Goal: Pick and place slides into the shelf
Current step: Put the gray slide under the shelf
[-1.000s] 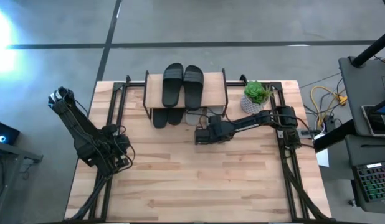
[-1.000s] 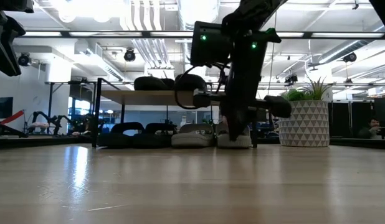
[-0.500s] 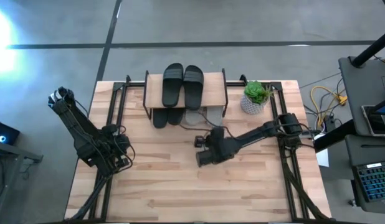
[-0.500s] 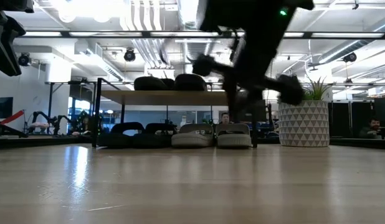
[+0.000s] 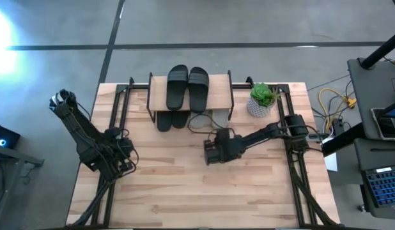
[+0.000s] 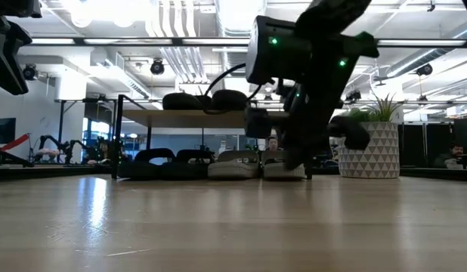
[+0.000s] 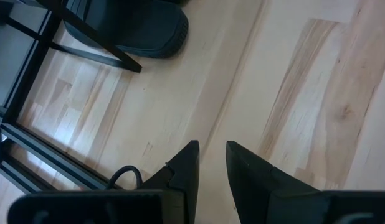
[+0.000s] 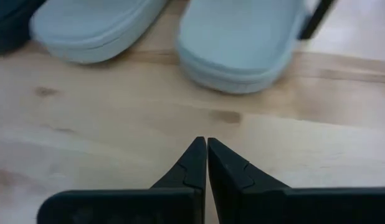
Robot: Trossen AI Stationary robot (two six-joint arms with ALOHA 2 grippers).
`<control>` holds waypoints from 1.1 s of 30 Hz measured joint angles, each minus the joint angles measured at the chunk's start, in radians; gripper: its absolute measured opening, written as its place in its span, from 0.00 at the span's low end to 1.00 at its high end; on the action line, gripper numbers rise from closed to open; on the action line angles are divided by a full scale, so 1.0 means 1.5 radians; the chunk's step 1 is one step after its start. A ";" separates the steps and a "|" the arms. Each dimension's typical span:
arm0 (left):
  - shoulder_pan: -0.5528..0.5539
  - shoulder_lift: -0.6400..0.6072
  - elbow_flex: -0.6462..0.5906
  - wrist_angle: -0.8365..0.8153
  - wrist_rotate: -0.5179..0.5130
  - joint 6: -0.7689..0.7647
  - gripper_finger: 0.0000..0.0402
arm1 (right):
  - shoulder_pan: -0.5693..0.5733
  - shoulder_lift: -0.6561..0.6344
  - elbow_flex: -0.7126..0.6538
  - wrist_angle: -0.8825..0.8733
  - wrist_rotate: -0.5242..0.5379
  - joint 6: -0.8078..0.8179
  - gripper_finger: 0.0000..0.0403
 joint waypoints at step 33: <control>0.000 0.000 -0.001 0.005 0.004 -0.003 0.16 | -0.065 -0.002 -0.050 0.120 -0.049 -0.079 0.02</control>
